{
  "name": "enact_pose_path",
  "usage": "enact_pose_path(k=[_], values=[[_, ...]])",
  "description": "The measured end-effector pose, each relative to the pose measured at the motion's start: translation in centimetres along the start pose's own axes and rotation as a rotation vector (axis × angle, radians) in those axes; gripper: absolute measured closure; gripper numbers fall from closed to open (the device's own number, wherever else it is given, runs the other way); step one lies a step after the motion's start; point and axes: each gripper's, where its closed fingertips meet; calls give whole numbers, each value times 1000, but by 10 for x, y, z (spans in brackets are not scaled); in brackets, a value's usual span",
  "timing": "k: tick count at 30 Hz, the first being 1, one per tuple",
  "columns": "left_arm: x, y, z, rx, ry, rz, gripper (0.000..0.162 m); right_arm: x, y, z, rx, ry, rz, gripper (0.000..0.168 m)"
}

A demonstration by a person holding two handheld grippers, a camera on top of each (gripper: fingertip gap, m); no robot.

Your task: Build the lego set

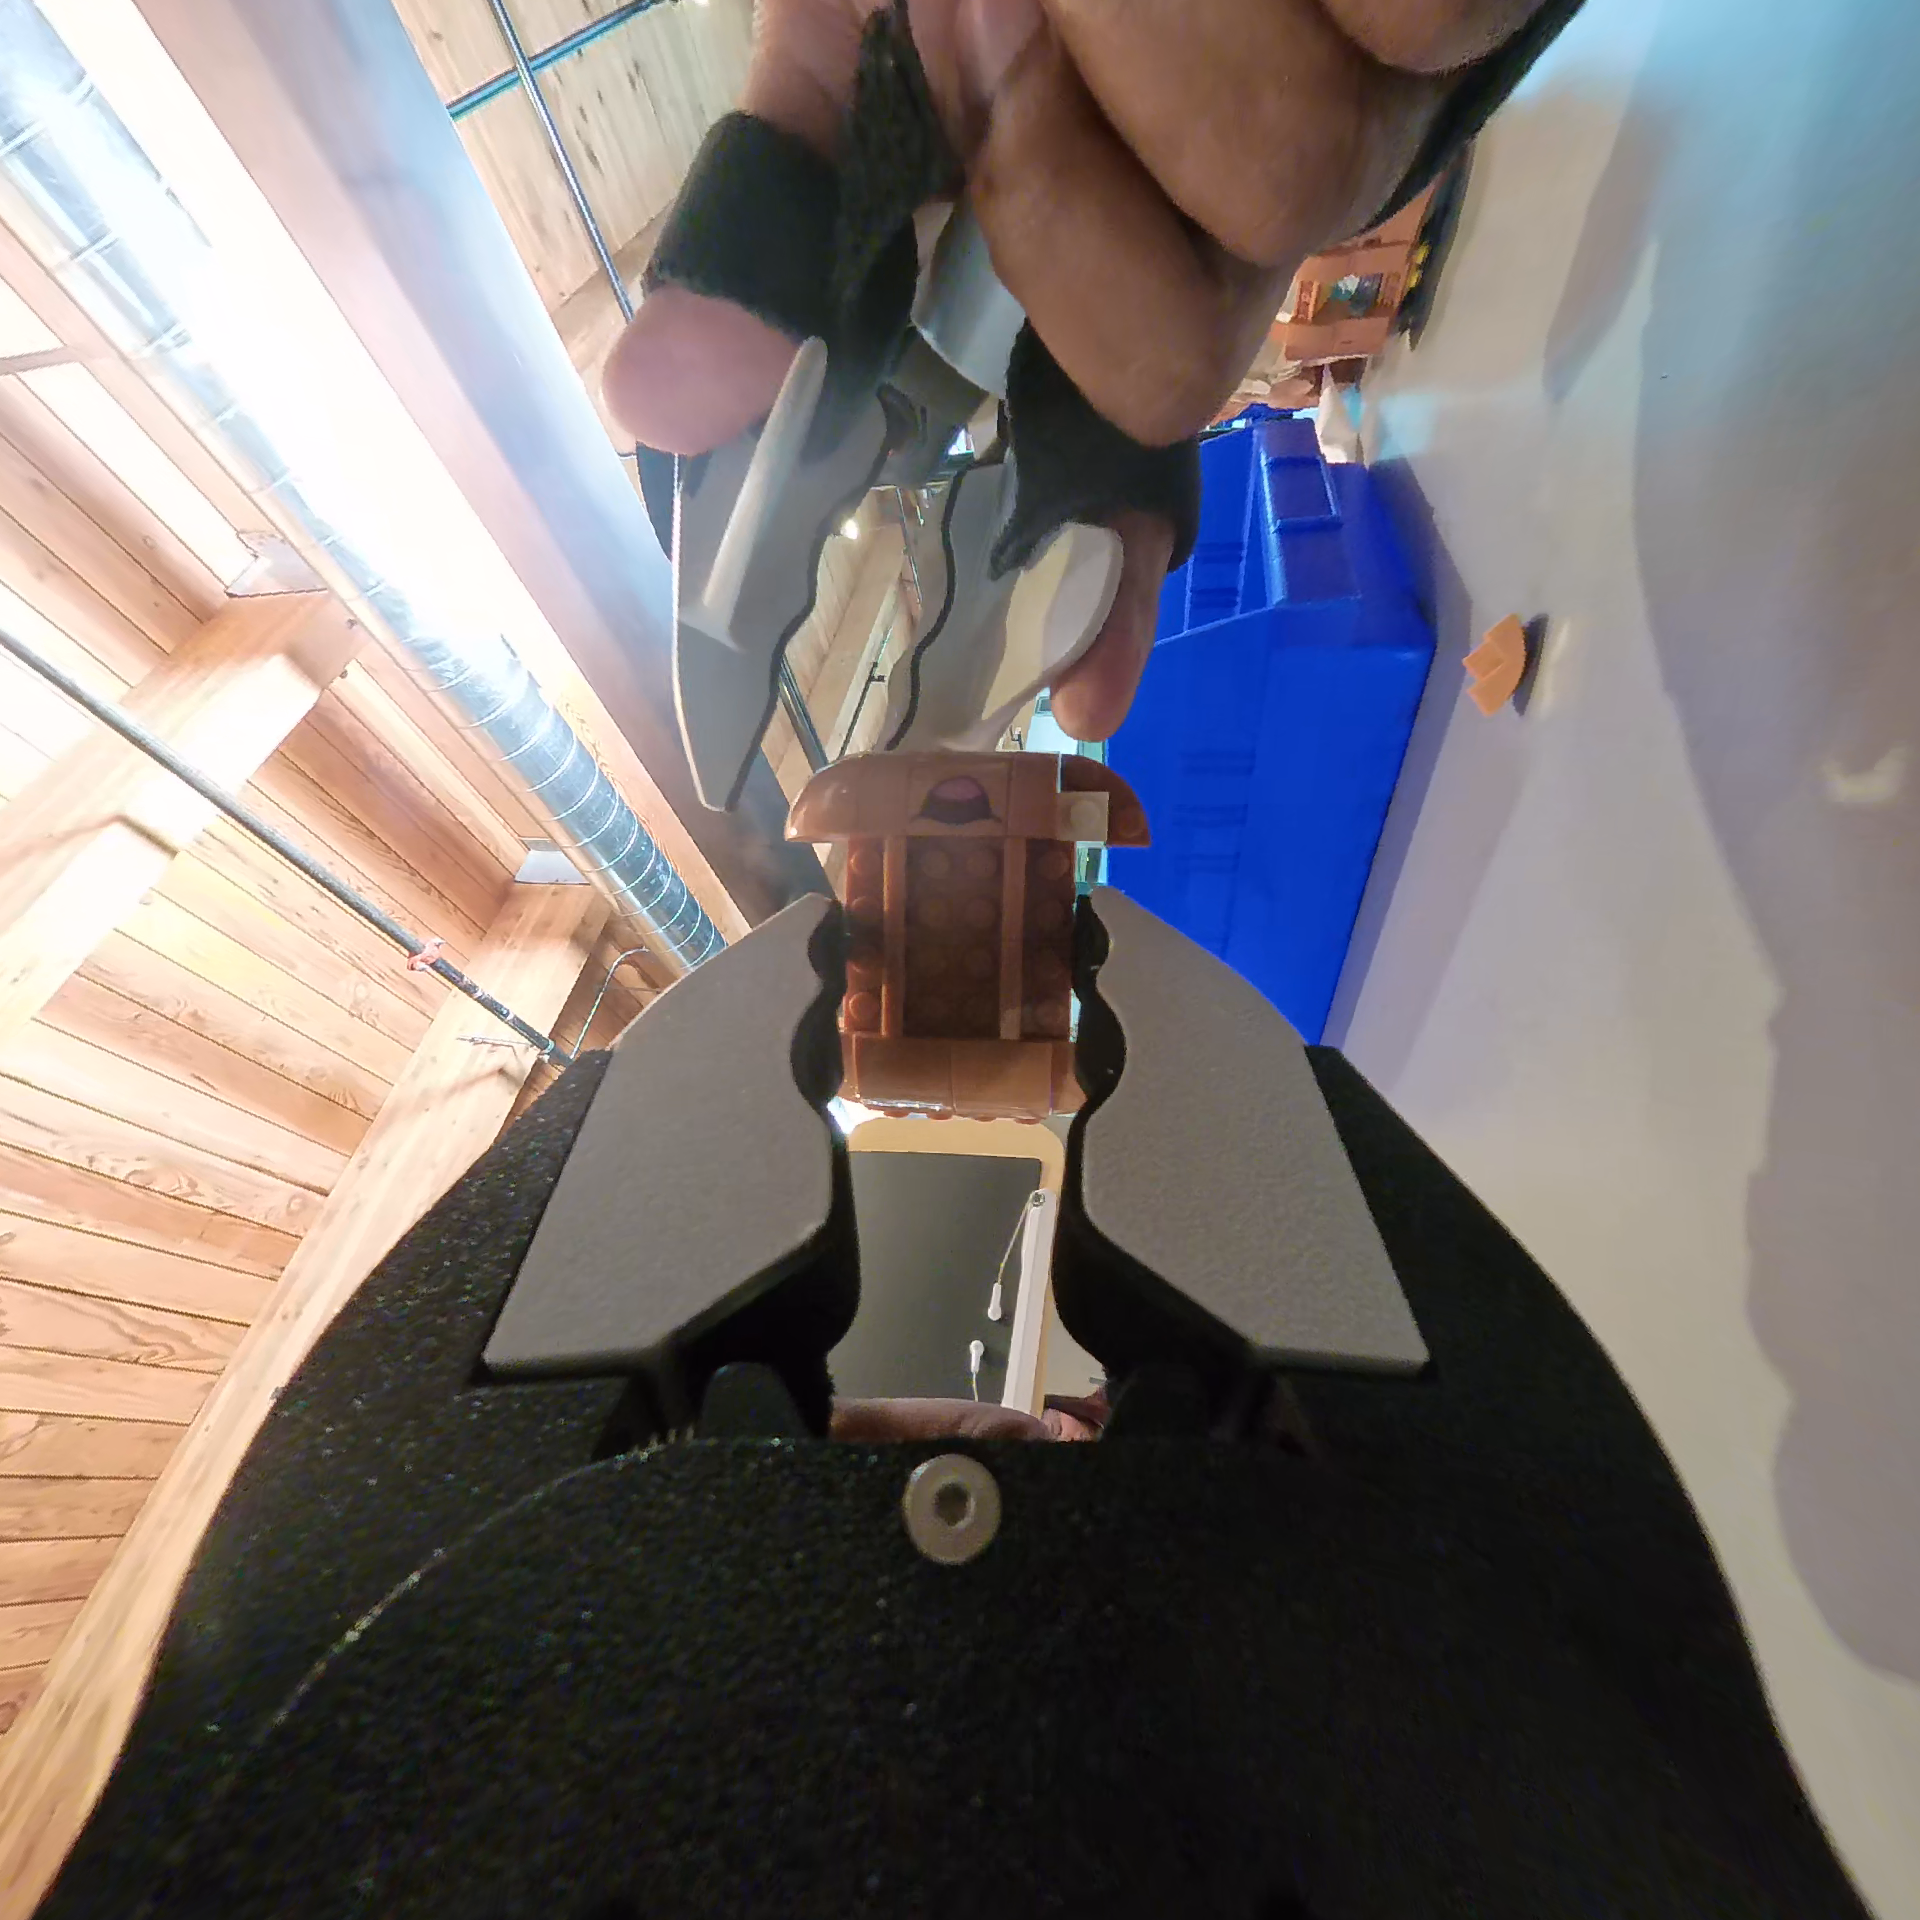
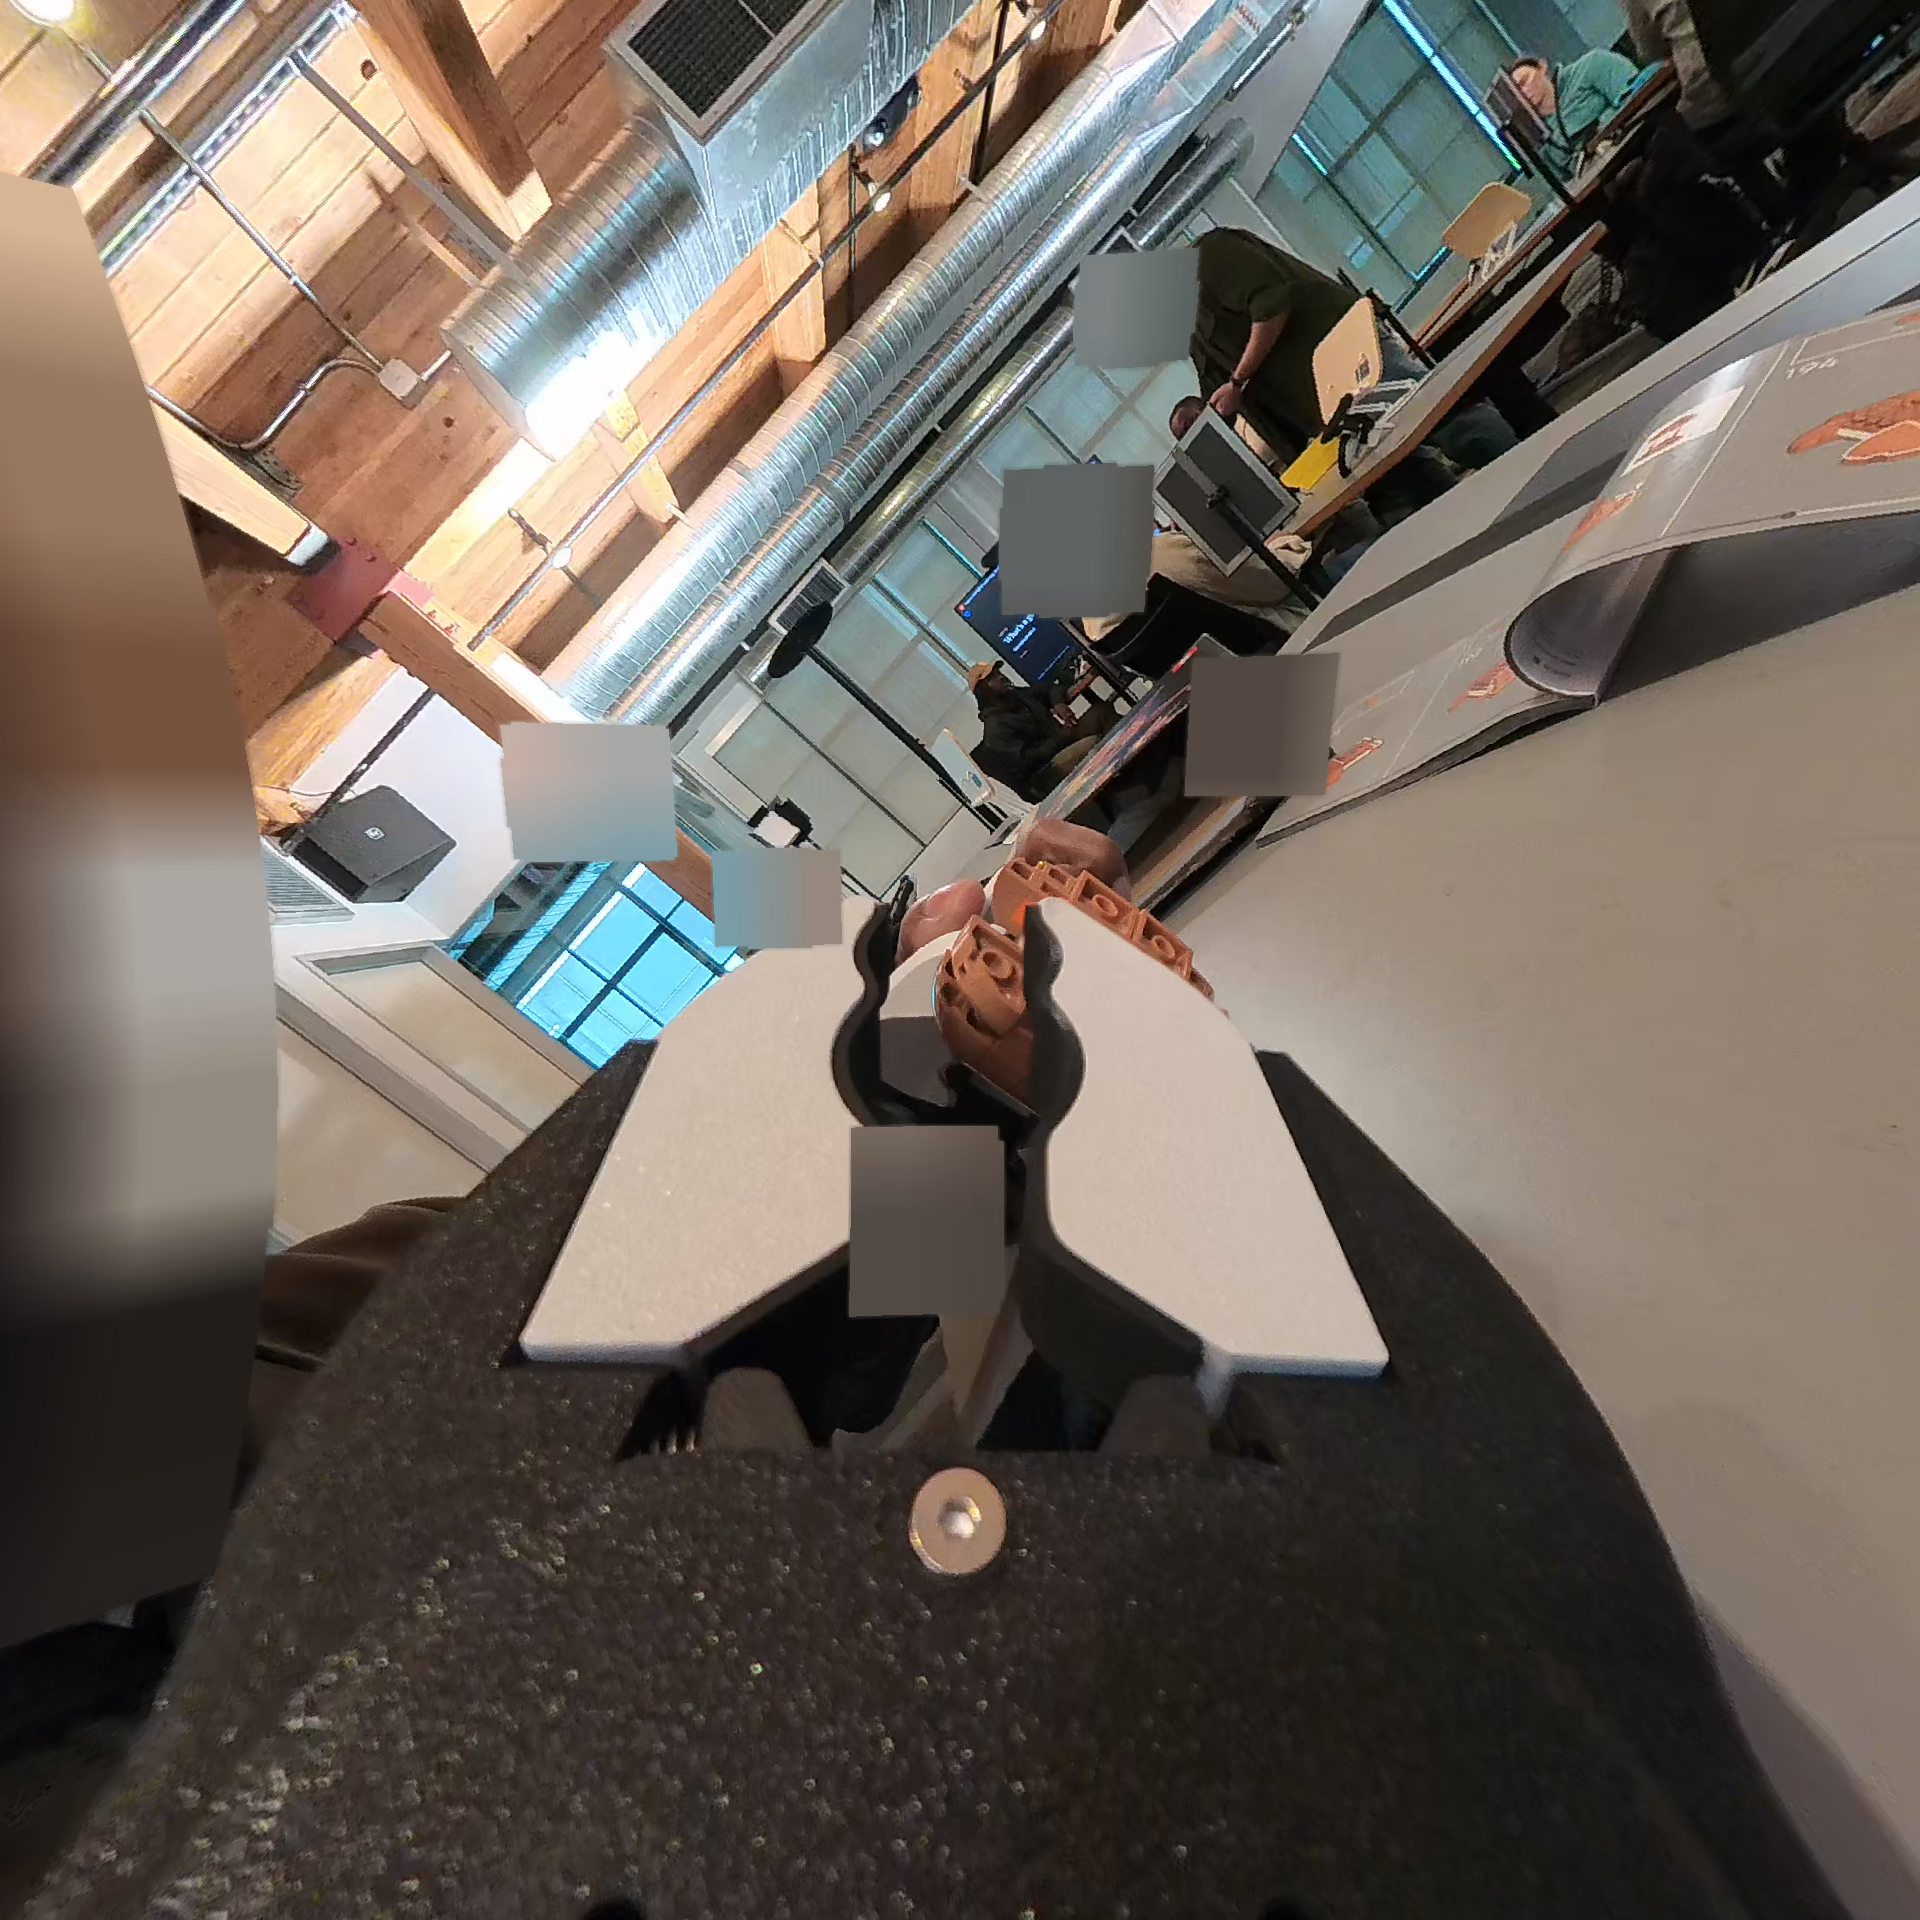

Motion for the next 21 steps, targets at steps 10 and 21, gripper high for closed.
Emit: enact_pose_path(k=[10, 21], values=[[1, 3, 2, 12, 7, -13, 120, 15, -7, -9, 536, 54, 182, 130], [1, 2, 4, 44, 14, -6, 120, 3, -9, 9, 845, 166, 308, 130]])
Point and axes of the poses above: each gripper's, where its closed fingertips meet, x back along the fingers, z out of its underside, y = z × x across the jaws, and after that the axes turned 2 degrees about x, right-handed
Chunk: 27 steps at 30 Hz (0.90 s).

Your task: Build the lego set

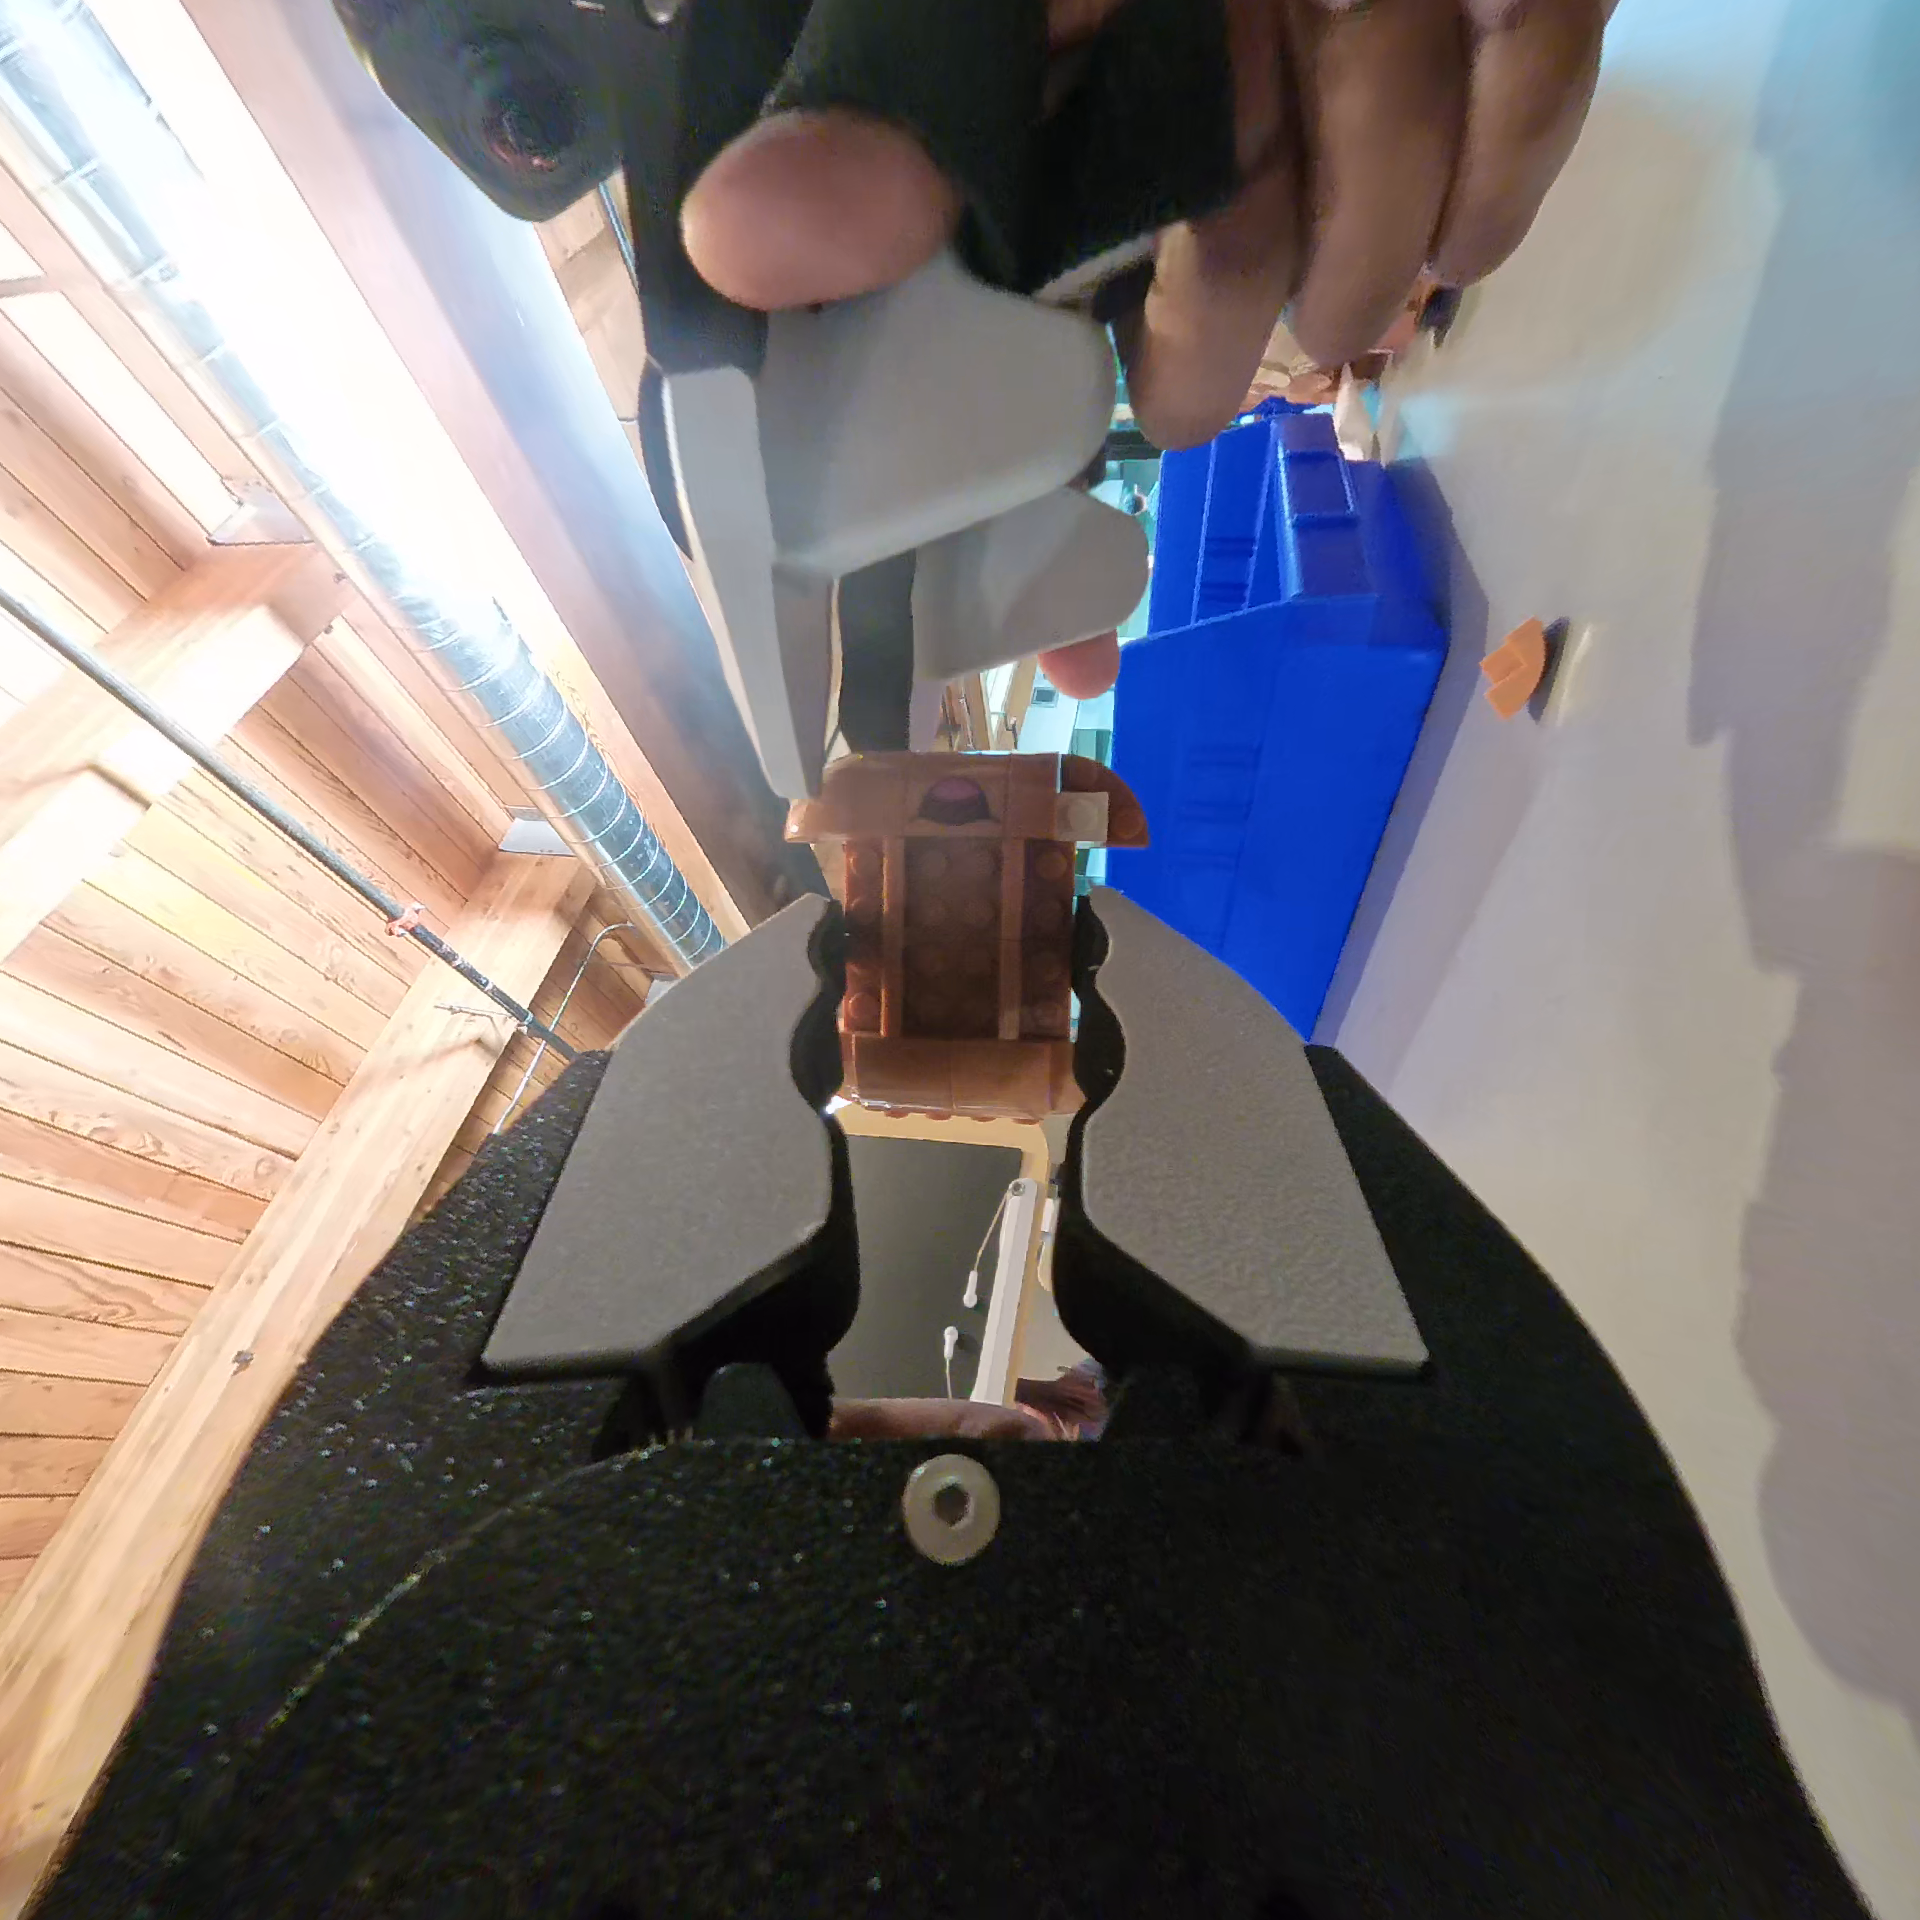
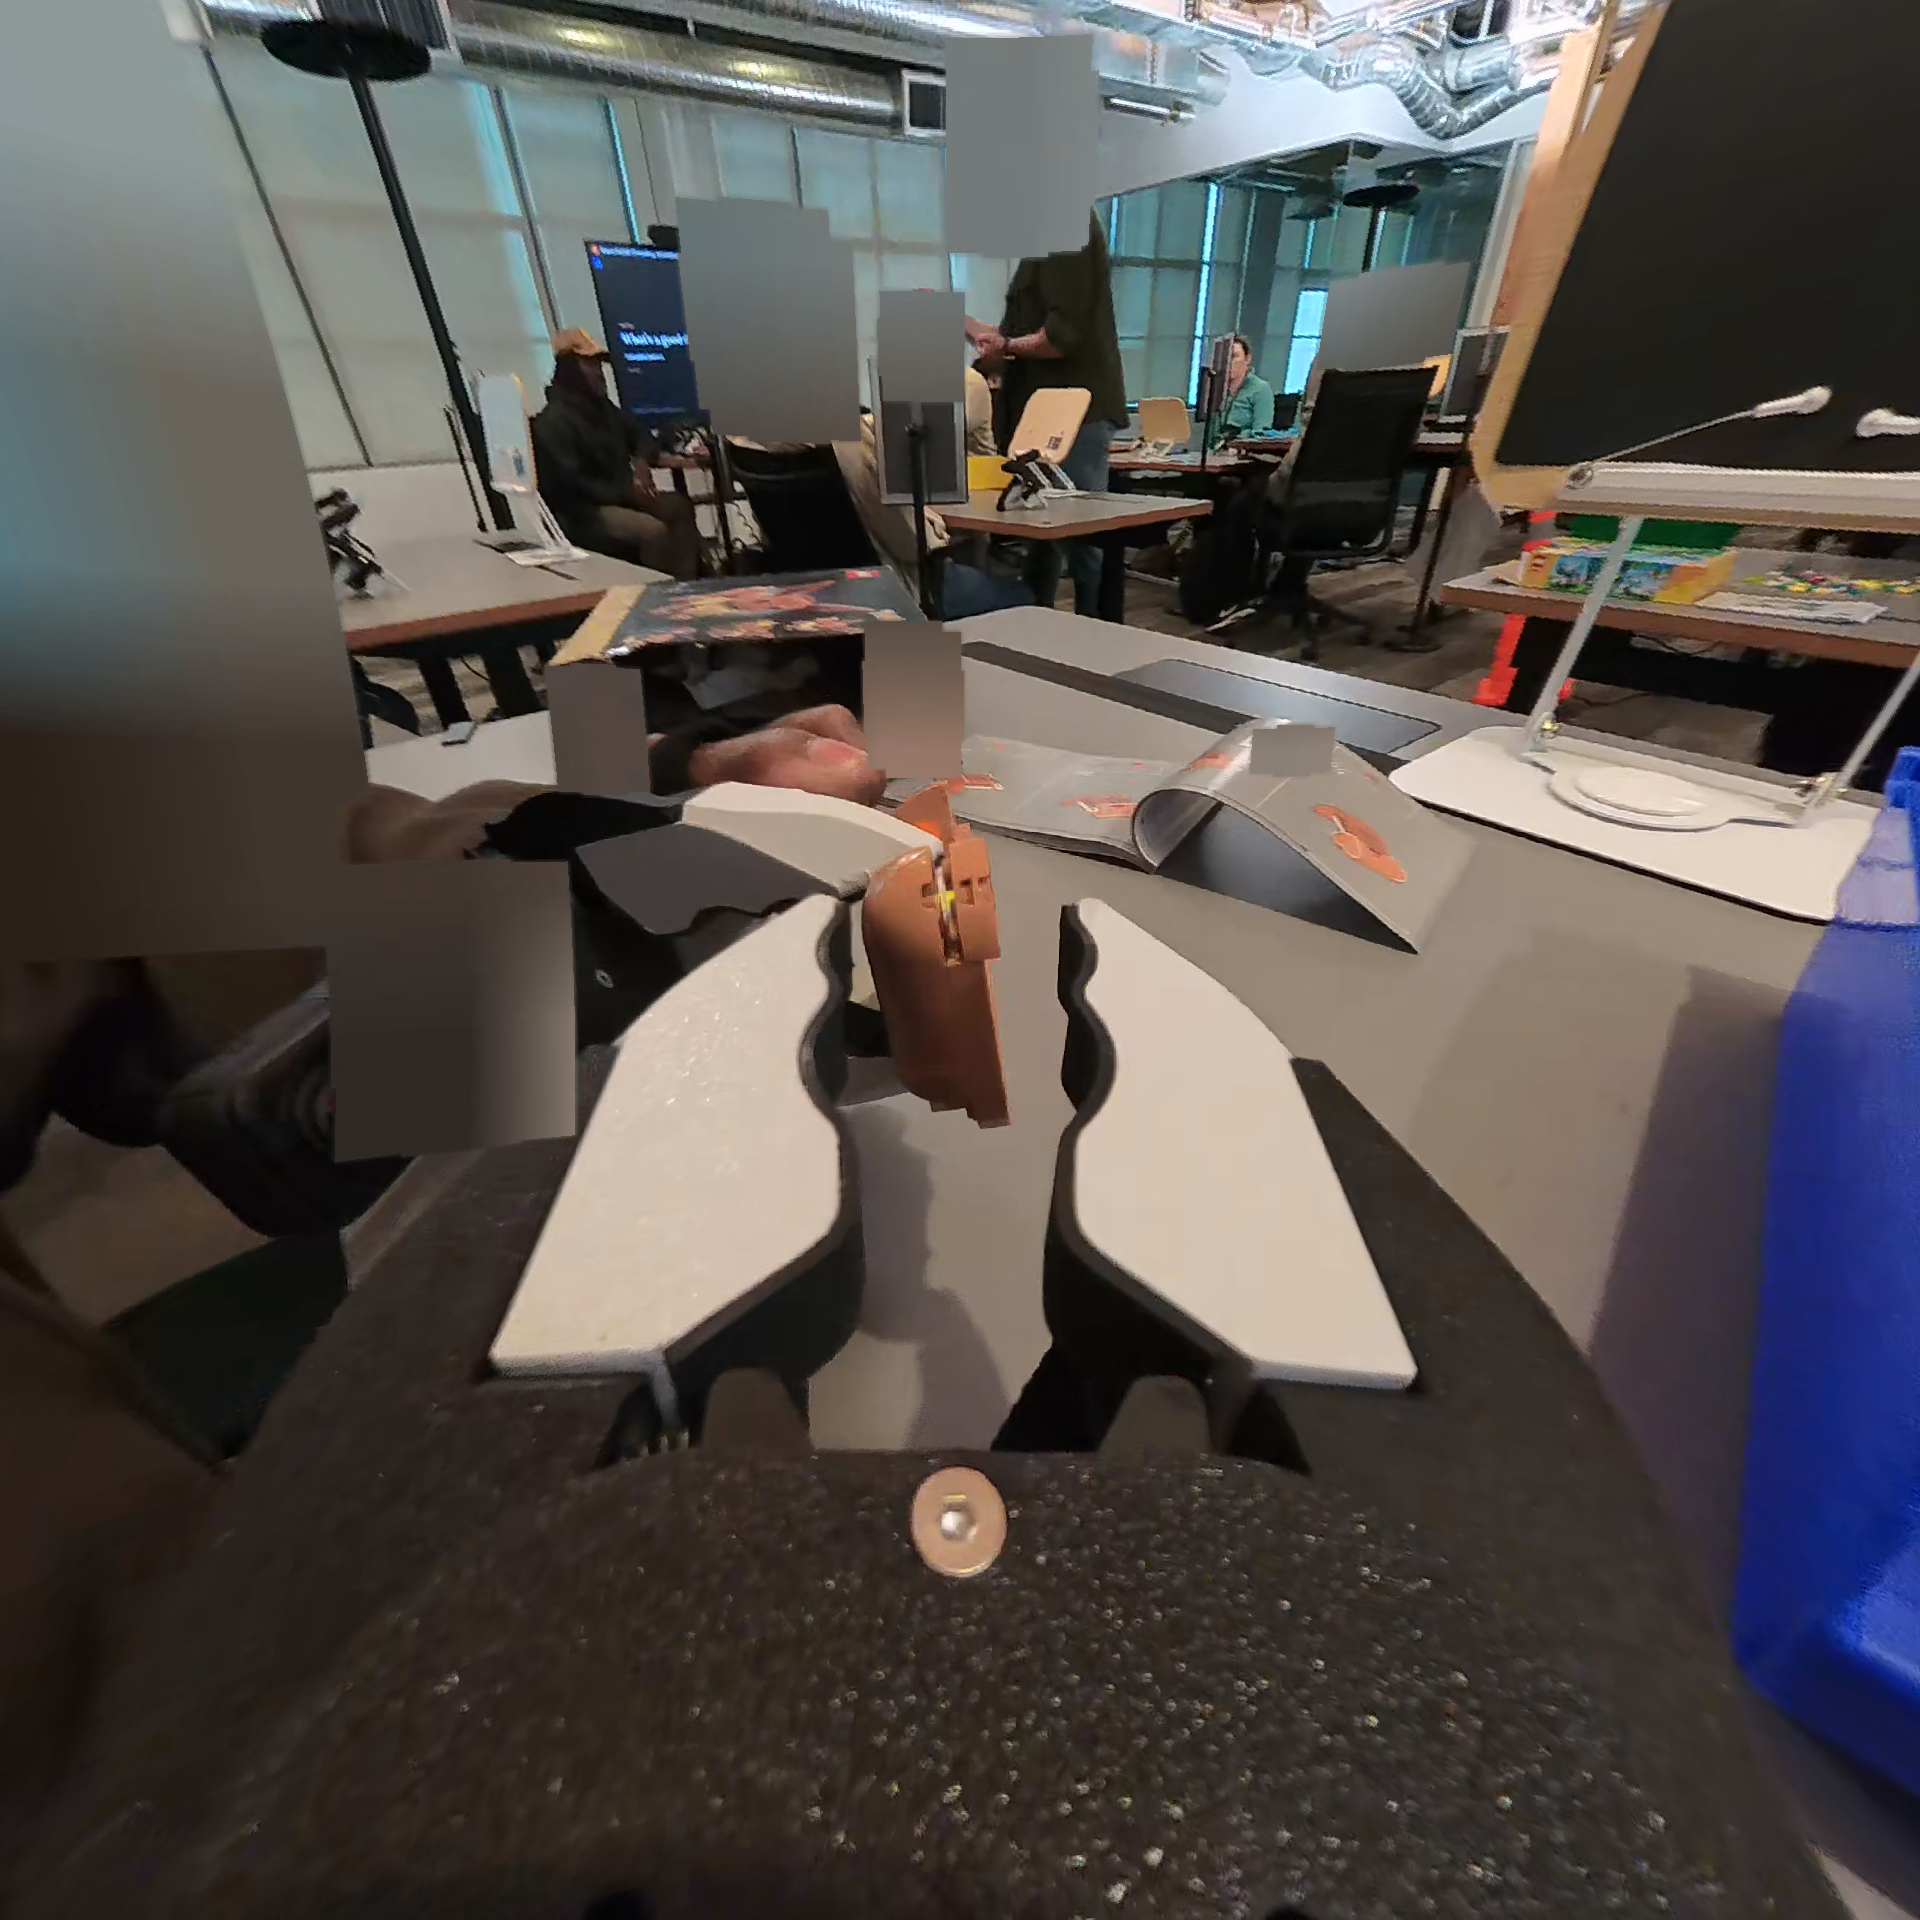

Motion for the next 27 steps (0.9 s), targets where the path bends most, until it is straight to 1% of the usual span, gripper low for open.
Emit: enact_pose_path(k=[6, 11, 17, 27], values=[[0, -2, 2, 10, 5, 8, 120, -4, 0, 2, 86, 16, 54, 134], [0, -3, 2, 14, 8, 15, 120, -6, 0, 3, 106, 16, 68, 138], [0, -5, 3, 18, 11, 23, 120, -8, 1, 5, 118, 19, 62, 143], [2, -5, 0, 12, -13, 28, 120, -6, 3, 5, 122, 7, -2, 144]])
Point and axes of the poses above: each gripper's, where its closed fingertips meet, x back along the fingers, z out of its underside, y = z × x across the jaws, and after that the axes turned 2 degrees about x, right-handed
